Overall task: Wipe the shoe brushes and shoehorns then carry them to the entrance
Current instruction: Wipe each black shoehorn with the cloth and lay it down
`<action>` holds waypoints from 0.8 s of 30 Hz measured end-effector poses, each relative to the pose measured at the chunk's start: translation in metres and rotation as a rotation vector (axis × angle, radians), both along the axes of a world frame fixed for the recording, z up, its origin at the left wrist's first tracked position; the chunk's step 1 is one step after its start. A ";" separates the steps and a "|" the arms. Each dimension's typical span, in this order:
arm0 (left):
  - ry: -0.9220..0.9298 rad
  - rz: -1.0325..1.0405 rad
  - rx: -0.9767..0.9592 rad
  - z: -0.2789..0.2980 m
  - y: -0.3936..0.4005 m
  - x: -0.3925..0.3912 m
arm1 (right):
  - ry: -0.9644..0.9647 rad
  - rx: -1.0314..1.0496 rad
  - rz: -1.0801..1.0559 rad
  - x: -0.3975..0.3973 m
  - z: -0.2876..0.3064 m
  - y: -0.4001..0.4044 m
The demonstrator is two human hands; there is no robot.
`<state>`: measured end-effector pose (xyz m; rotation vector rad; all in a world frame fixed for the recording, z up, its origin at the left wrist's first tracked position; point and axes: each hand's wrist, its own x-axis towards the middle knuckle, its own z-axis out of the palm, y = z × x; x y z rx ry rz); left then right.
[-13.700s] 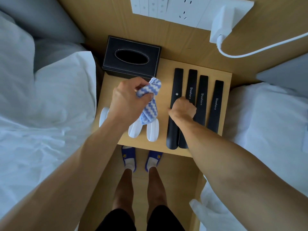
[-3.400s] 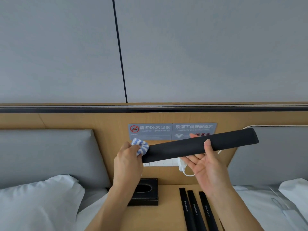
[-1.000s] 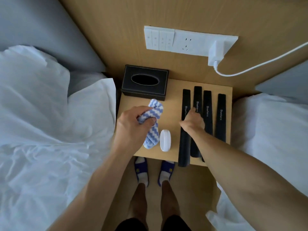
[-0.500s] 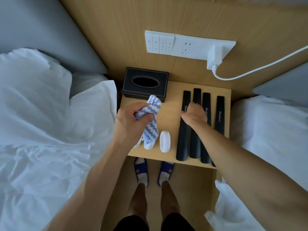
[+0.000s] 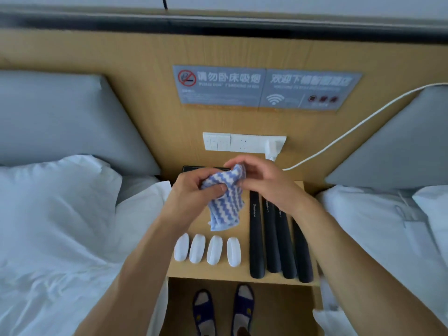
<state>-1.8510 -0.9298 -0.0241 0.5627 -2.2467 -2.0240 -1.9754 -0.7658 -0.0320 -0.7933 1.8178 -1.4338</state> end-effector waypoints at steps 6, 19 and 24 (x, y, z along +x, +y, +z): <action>0.060 -0.051 -0.035 0.040 -0.001 -0.001 | 0.245 0.047 -0.091 -0.001 0.050 0.014; 0.225 -0.185 -0.591 0.096 -0.014 -0.019 | 0.476 0.058 -0.193 0.002 0.116 0.038; 0.299 -0.140 -0.533 0.115 -0.013 -0.024 | 0.402 0.007 -0.222 0.003 0.125 0.043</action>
